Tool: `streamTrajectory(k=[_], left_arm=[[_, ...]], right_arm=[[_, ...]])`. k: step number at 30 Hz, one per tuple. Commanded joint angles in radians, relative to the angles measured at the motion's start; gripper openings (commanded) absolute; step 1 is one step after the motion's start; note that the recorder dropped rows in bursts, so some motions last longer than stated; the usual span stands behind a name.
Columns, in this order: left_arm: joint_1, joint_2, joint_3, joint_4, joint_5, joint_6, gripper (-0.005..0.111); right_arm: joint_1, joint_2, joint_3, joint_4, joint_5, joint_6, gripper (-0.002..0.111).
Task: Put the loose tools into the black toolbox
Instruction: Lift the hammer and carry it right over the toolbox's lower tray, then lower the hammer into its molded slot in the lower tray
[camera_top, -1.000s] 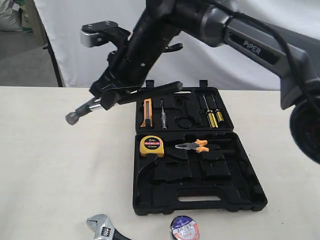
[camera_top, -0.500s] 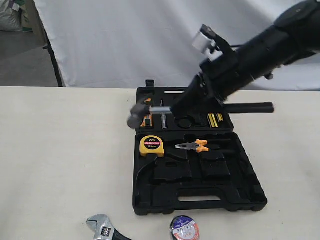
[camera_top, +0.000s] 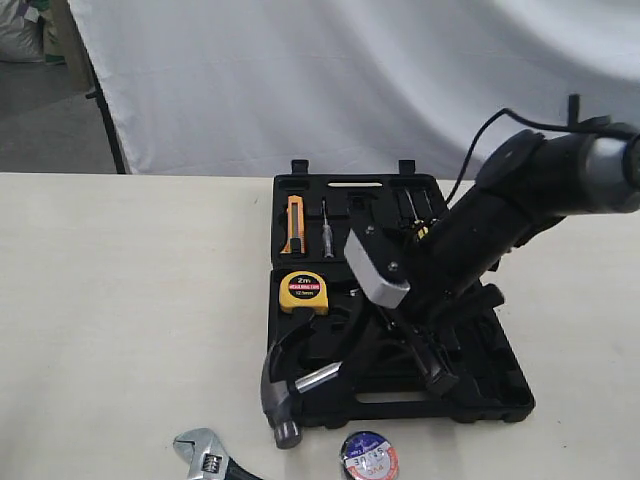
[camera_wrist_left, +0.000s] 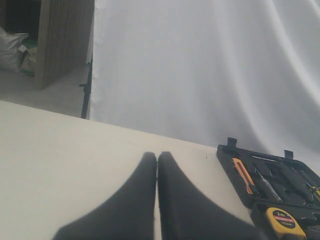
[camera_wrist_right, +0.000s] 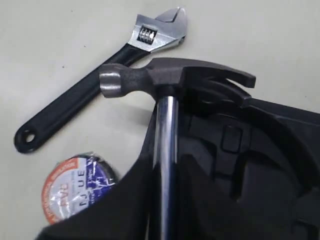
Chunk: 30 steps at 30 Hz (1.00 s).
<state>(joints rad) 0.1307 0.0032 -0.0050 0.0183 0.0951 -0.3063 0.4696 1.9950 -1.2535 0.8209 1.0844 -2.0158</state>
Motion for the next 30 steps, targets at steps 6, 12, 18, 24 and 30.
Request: streamTrajectory(k=[6,12,18,24,30], left_arm=[[0.025,-0.003,-0.003,0.004,-0.007,-0.005,0.001],[0.025,-0.003,-0.003,0.004,-0.007,-0.005,0.001],[0.025,-0.003,-0.003,0.004,-0.007,-0.005,0.001],[0.025,-0.003,-0.003,0.004,-0.007,-0.005,0.001],[0.025,-0.003,-0.003,0.004,-0.007,-0.005,0.001]], right_arm=[[0.005,0.027,0.001,0.036,-0.153,-0.011,0.0],[-0.037,0.027,0.001,0.04,-0.154,-0.011,0.0],[-0.063,0.031,0.001,0.04,-0.165,-0.011,0.0],[-0.059,0.045,0.001,0.055,-0.17,-0.011,0.0],[-0.059,0.078,0.001,0.069,-0.168,-0.011,0.0]])
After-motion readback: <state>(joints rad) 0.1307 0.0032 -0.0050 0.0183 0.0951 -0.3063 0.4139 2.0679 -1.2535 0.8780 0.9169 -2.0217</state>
